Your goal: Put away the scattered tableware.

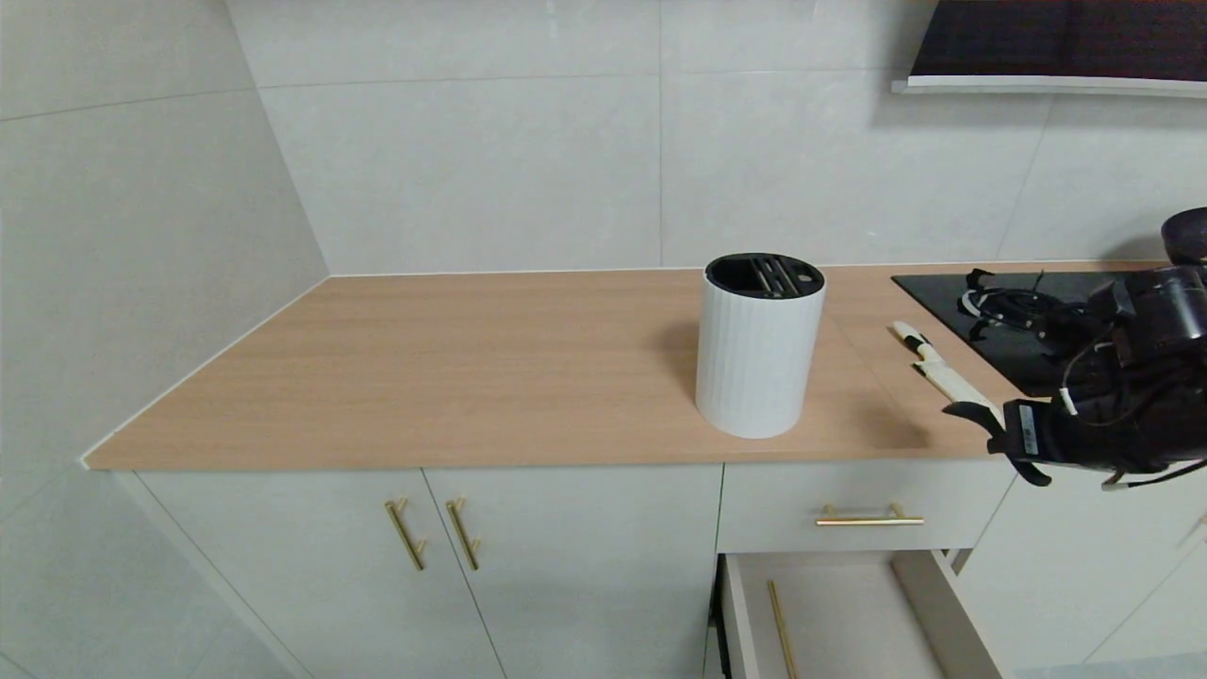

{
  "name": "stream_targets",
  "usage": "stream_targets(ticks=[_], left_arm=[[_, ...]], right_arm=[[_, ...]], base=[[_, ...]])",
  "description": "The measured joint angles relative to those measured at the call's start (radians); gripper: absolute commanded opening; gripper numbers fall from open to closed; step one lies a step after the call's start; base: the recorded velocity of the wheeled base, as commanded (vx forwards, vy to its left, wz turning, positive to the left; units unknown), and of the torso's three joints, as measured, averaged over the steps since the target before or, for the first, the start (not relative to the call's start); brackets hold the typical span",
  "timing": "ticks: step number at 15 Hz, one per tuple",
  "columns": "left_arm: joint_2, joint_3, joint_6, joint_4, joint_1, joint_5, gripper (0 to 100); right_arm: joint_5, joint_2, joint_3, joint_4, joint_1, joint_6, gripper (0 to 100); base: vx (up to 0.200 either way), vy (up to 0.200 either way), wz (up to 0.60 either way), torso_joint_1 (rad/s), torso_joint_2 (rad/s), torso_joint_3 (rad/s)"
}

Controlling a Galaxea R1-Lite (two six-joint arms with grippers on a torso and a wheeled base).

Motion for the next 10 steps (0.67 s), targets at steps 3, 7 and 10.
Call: stream_targets(ticks=[3,7,10], left_arm=[[0.000,0.000,0.000,0.000,0.000,0.000,100],[0.000,0.000,0.000,0.000,0.000,0.000,100],[0.000,0.000,0.000,0.000,0.000,0.000,100]], right_arm=[[-0.016,-0.101,0.157,0.010,0.114,0.033,0],[-0.027,-0.124,0.240,0.008,0.207,0.040,0],[-0.027,-0.107,0.248,0.007,0.220,0.038,0]], base=[[0.000,0.000,0.00,0.000,0.00,0.000],[0.000,0.000,0.00,0.000,0.00,0.000],[0.000,0.000,0.00,-0.022,0.04,0.027]])
